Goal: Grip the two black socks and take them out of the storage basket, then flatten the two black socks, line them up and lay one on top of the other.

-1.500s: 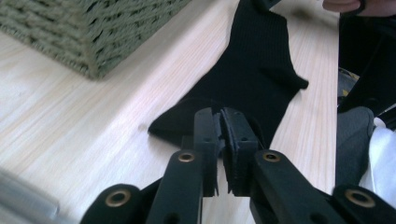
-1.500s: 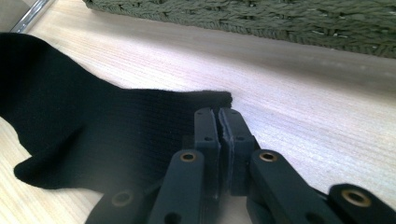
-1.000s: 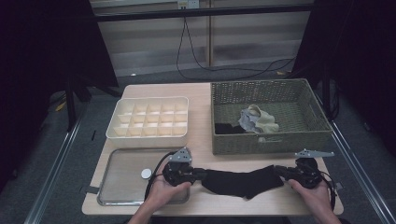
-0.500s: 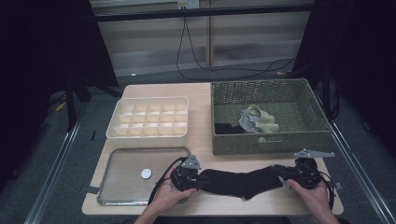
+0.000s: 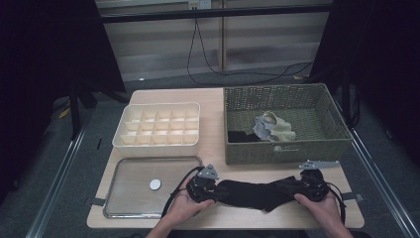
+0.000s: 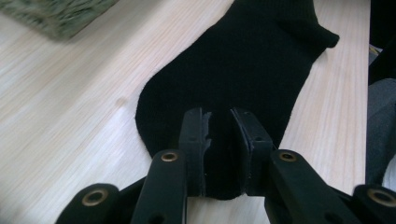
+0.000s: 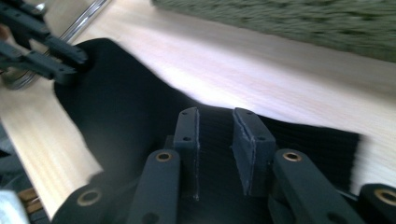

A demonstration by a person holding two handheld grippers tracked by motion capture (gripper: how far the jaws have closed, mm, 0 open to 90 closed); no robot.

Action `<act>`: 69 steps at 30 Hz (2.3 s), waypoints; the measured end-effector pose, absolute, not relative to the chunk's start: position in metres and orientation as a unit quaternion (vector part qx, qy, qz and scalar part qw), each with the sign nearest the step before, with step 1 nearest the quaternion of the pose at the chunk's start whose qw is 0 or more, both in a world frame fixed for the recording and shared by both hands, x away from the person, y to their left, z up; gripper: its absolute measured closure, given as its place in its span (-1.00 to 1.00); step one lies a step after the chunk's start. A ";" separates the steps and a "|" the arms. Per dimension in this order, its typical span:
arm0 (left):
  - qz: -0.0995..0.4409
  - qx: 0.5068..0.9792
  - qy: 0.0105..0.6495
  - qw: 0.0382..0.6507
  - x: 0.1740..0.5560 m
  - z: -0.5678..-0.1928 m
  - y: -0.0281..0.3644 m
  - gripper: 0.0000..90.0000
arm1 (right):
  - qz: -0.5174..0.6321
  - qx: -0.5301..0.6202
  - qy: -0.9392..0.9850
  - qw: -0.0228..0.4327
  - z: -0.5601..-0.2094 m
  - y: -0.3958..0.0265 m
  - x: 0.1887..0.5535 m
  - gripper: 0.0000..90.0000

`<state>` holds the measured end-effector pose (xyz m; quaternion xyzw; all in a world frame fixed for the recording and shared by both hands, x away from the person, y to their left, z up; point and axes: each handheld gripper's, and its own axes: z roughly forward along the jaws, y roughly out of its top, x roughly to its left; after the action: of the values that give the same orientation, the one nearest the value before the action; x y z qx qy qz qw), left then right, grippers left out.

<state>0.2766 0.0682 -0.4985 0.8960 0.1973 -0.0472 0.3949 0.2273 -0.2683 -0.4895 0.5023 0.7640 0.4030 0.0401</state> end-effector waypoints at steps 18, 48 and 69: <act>-0.055 0.889 0.188 0.414 0.267 -0.491 0.071 0.54 | 0.430 0.462 0.775 0.032 -0.485 -0.259 0.229 0.43; -0.022 0.864 0.259 0.430 0.269 -0.478 0.126 -0.13 | 0.474 0.440 0.761 0.052 -0.443 -0.252 0.247 0.22; 0.021 0.840 0.314 0.443 0.256 -0.477 0.178 -0.35 | 0.520 0.389 0.757 0.069 -0.374 -0.234 0.287 0.23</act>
<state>0.2557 0.1780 -0.4773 0.8395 0.3143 0.0212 0.4427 0.2869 -0.2335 -0.3745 0.3890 0.7574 0.5199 0.0688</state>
